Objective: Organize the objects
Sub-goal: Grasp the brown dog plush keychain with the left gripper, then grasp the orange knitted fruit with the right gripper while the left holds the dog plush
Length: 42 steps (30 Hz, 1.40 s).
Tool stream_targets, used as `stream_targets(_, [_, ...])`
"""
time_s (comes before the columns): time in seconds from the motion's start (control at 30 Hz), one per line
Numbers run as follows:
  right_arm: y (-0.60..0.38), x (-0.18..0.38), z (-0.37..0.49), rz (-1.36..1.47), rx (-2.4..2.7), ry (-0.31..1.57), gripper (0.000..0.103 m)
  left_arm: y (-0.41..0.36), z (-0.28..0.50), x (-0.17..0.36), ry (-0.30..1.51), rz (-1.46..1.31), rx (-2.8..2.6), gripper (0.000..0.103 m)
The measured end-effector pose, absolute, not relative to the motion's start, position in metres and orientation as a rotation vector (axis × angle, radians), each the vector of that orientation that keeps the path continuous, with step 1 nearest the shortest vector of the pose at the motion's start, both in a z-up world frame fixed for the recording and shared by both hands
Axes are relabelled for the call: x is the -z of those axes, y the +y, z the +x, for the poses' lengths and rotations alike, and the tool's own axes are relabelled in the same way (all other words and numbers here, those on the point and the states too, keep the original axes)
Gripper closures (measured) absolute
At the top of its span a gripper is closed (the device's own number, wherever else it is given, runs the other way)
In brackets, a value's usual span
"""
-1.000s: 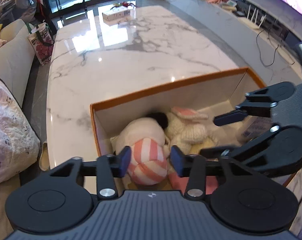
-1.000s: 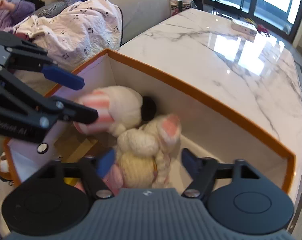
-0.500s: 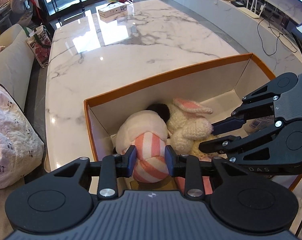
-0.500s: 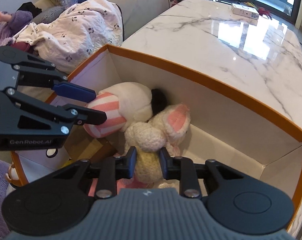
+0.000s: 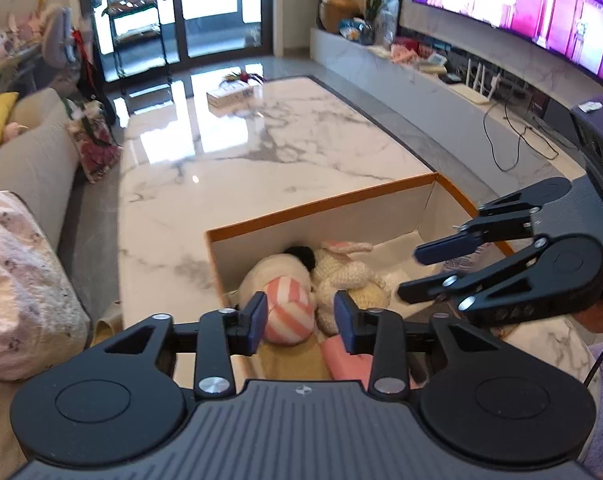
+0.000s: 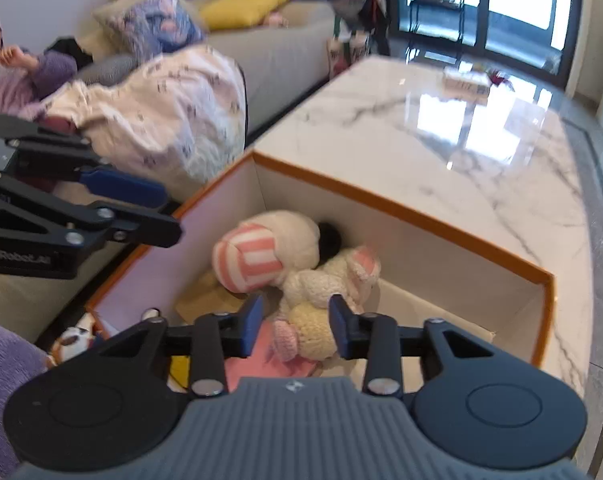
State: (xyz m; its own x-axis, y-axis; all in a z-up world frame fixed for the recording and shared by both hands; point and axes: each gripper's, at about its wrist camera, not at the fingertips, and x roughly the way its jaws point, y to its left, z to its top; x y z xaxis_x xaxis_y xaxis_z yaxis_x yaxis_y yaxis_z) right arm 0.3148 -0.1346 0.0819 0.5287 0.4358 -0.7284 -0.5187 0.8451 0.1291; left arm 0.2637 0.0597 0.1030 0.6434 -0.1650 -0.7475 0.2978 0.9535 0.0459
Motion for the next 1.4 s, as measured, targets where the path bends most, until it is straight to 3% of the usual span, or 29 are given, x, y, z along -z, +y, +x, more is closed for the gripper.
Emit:
stream_targets(0.2, [-0.15,-0.096,0.271,-0.049,-0.519,0.779,0.058,0.08,0.218,-0.099,0.844,0.203,0.215,0.046])
stream_targets(0.57, [-0.159,-0.088,0.194,-0.017,-0.388,0.697,0.054,0.088,0.157,-0.032,0.936,0.343,0.124,0.042])
stream_targets(1.03, [-0.148,-0.033,0.174,-0.061,-0.318,0.824,0.053,0.092,0.147,0.021,1.035,0.389,0.004,0.039])
stream_targets(1.4, [-0.14,-0.011,0.188,-0.088,-0.231,0.845,0.036,0.082,0.15,0.03,1.003,0.453,-0.038,0.041])
